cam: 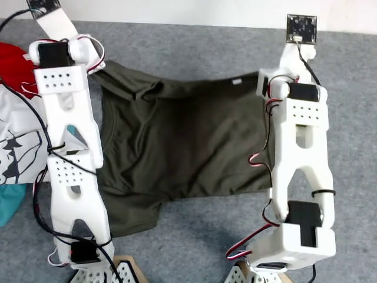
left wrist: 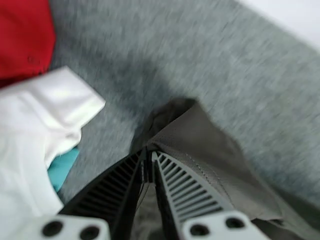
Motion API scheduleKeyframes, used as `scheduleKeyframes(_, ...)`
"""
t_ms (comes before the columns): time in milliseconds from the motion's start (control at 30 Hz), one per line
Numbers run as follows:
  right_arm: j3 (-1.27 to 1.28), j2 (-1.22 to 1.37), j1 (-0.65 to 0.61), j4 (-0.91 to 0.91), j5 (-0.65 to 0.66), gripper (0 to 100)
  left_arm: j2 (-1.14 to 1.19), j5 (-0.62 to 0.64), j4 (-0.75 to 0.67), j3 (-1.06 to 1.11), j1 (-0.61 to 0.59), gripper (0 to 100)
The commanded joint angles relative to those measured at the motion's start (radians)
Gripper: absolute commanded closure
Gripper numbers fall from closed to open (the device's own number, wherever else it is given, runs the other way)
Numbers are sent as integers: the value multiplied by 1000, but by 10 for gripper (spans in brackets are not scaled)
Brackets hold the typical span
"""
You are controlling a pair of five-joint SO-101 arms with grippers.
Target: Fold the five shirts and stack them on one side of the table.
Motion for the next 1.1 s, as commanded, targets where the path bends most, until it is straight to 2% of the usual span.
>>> scheduleKeyframes(0,-59,-71,-4,88,11,993,-142,-12,18,176,-2,994)
scheduleKeyframes(133,-58,-77,2,165,11,993,-383,-114,15,533,47,994)
scheduleKeyframes(267,-67,-79,8,259,11,993,-702,-110,8,920,97,994)
scheduleKeyframes(400,-62,-99,13,308,11,993,-947,-110,6,1196,107,994)
scheduleKeyframes(600,13,-271,13,367,20,993,-1142,-120,-6,1531,15,994)
scheduleKeyframes(800,248,-545,7,375,68,993,-1372,-215,-8,1784,15,994)
scheduleKeyframes(1067,522,-780,12,344,115,993,-1698,-267,-8,2101,7,994)
